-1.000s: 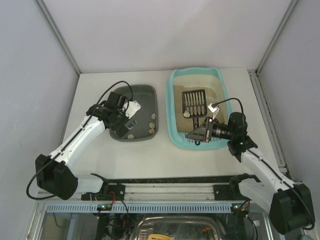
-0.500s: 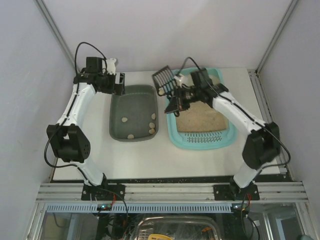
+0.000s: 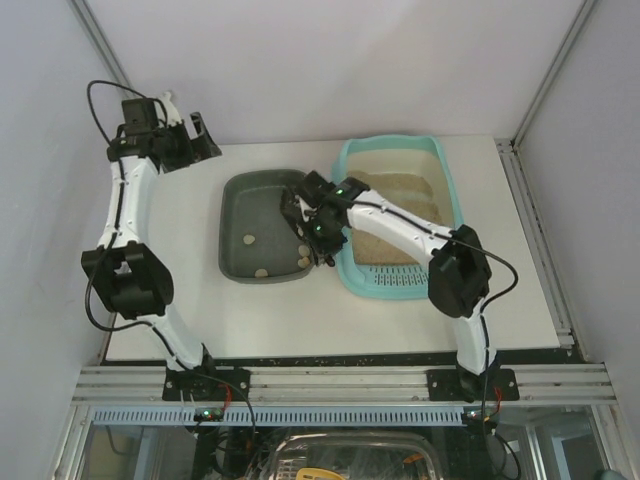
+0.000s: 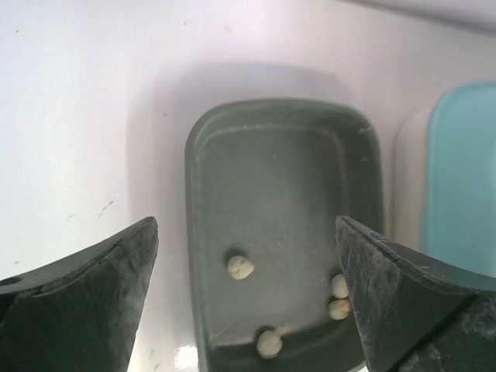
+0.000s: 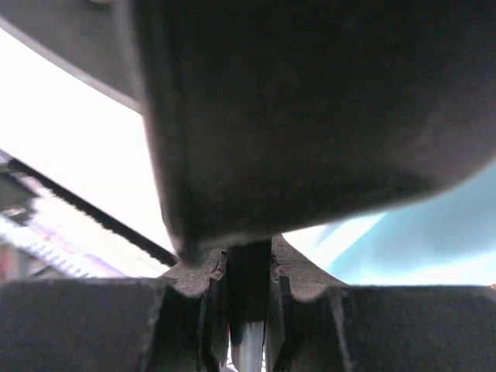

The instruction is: Clean the litter box

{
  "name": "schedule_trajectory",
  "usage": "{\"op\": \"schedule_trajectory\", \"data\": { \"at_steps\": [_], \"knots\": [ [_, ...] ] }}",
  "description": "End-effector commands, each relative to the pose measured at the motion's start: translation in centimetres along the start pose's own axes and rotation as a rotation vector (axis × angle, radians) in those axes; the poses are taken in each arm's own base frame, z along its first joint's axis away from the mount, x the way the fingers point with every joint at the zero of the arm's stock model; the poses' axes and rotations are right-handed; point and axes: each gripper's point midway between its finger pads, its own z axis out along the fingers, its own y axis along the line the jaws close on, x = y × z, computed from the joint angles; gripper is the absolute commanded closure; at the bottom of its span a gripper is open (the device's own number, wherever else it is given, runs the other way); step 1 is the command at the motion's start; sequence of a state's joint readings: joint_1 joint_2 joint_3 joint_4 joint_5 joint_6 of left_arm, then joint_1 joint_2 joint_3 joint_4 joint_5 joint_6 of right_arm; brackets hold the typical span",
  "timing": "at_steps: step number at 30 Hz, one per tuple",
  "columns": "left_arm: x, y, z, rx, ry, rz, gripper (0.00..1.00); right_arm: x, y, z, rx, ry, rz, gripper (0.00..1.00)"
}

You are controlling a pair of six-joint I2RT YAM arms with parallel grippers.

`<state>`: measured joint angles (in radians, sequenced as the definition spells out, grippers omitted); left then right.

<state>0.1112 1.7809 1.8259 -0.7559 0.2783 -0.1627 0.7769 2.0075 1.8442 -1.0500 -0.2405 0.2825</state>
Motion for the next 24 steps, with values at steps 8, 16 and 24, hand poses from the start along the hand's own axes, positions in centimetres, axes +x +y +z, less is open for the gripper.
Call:
{"op": "schedule_trajectory", "data": {
  "at_steps": [8, 16, 24],
  "knots": [
    [-2.8, -4.6, -1.5, 0.361, 0.009, -0.229, 0.0, -2.4, -0.9, -1.0, 0.756, -0.173, -0.425, 1.0],
    [-3.3, -6.0, -1.8, 0.423, 0.016, -0.202, 0.0, -2.4, -2.0, -0.3, 0.969, -0.193, -0.572, 1.0],
    [-5.0, -5.5, -3.5, 0.339, -0.053, -0.105, 0.0, -3.5, -1.4, -1.0, 0.92, -0.251, -0.509, 1.0]
  ]
}}
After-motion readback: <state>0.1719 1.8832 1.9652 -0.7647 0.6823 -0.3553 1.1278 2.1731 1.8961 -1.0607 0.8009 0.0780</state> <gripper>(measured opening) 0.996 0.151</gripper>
